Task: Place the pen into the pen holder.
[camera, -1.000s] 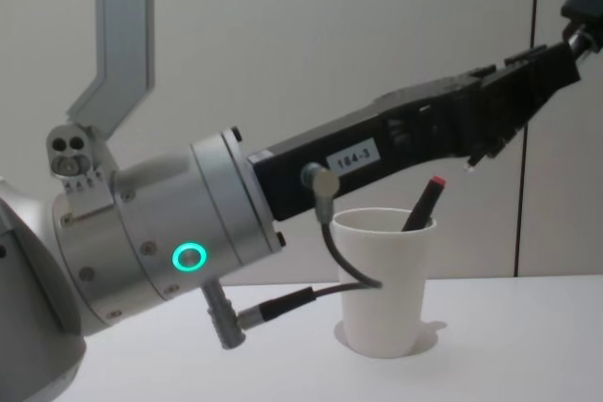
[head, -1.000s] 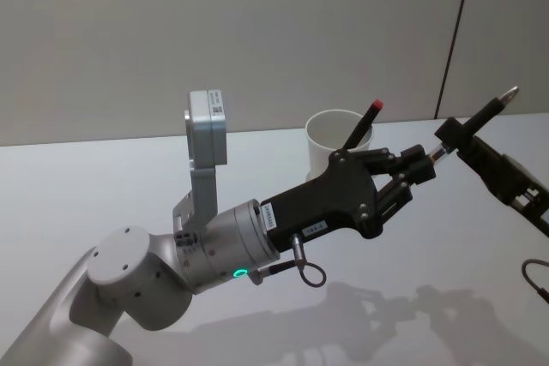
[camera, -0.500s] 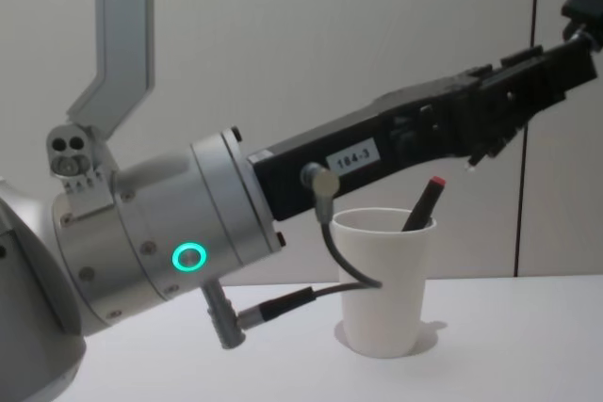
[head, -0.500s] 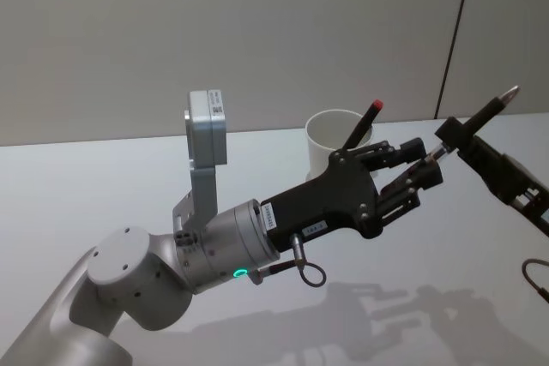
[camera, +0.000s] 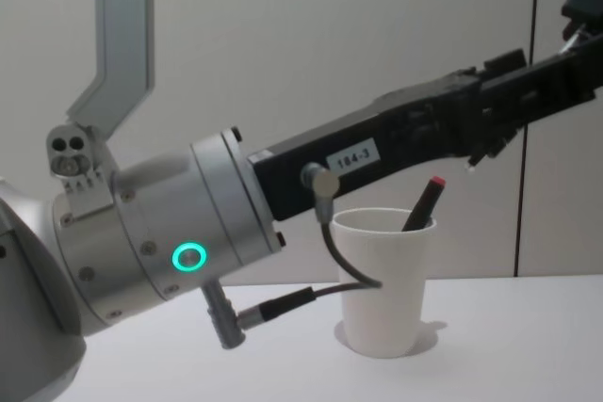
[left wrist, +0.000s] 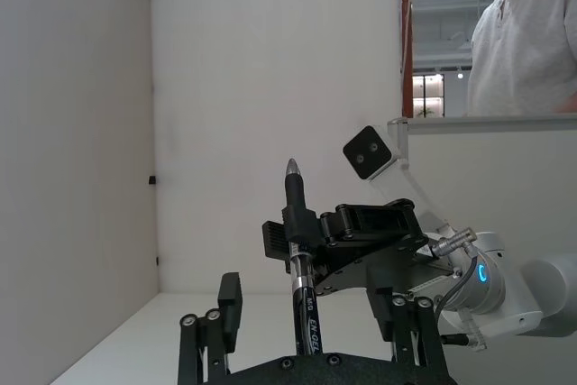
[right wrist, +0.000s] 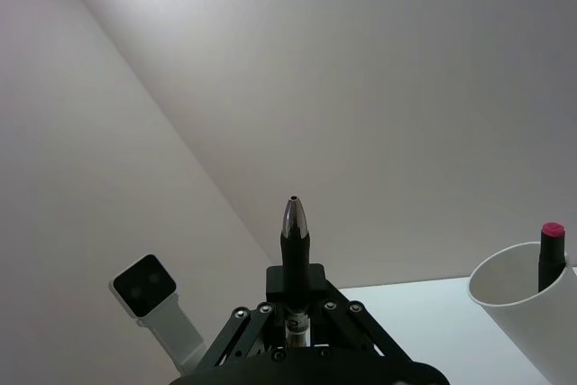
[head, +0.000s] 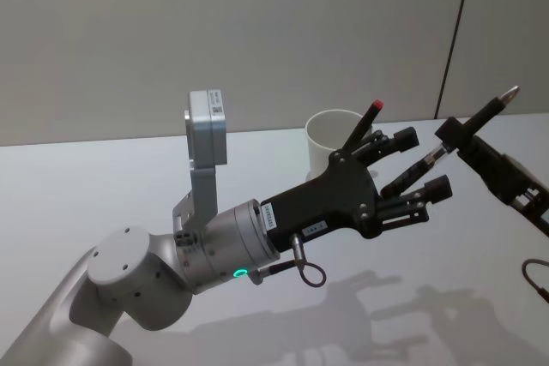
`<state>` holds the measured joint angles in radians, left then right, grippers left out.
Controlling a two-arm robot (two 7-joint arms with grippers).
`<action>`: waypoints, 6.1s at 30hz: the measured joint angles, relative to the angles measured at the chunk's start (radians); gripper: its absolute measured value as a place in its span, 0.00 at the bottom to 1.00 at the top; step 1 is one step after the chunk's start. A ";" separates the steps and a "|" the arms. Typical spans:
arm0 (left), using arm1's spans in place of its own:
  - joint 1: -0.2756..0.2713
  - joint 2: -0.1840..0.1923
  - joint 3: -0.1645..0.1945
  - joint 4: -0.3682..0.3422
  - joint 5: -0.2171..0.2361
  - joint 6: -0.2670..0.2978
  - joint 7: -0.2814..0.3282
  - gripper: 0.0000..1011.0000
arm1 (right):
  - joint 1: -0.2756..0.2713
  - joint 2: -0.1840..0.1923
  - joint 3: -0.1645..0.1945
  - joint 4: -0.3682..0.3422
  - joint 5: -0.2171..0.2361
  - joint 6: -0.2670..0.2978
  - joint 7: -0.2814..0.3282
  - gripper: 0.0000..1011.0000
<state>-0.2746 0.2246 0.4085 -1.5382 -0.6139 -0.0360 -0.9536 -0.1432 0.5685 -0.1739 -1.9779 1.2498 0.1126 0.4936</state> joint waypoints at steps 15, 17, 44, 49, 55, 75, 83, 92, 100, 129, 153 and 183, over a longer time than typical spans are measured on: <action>0.000 0.000 0.000 0.000 0.000 0.000 0.000 0.99 | -0.004 0.011 0.004 0.000 -0.011 -0.032 -0.012 0.13; 0.000 0.000 0.000 0.000 0.000 0.000 0.000 0.99 | -0.006 0.016 0.007 0.001 -0.020 -0.046 -0.020 0.13; 0.000 0.000 0.000 0.000 0.000 0.000 0.000 0.99 | 0.143 -0.004 0.019 0.160 -0.321 -0.188 -0.103 0.13; 0.000 0.000 0.000 0.000 0.000 0.000 0.000 0.99 | 0.208 -0.037 0.008 0.218 -0.372 -0.196 -0.088 0.13; 0.000 0.000 0.000 0.000 0.000 0.000 0.000 0.99 | 0.284 -0.078 -0.007 0.286 -0.412 -0.202 -0.057 0.13; 0.000 0.000 0.000 0.000 0.000 0.000 0.000 0.99 | 0.474 -0.200 -0.069 0.518 -0.481 -0.187 0.095 0.13; 0.000 0.000 0.000 0.000 0.000 0.000 0.000 0.99 | 0.513 -0.228 -0.090 0.570 -0.537 -0.205 0.113 0.13; 0.000 0.000 0.000 0.000 0.000 0.000 0.000 0.99 | 0.544 -0.250 -0.110 0.609 -0.635 -0.250 0.116 0.13; 0.000 0.000 0.000 0.000 0.000 0.000 0.000 0.99 | 0.568 -0.270 -0.129 0.642 -0.708 -0.286 0.117 0.13; 0.000 0.000 0.000 0.000 0.000 0.000 0.000 0.99 | 0.607 -0.320 -0.195 0.702 -0.947 -0.313 0.065 0.13; 0.000 0.000 0.000 0.000 0.000 0.000 0.000 0.99 | 0.574 -0.316 -0.215 0.675 -1.000 -0.265 -0.016 0.13; 0.000 0.000 0.000 0.000 0.000 0.000 0.000 0.99 | 0.557 -0.306 -0.213 0.657 -0.987 -0.244 -0.048 0.99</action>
<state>-0.2746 0.2246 0.4085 -1.5382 -0.6139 -0.0360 -0.9536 0.4142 0.2627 -0.3869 -1.3209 0.2623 -0.1310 0.4459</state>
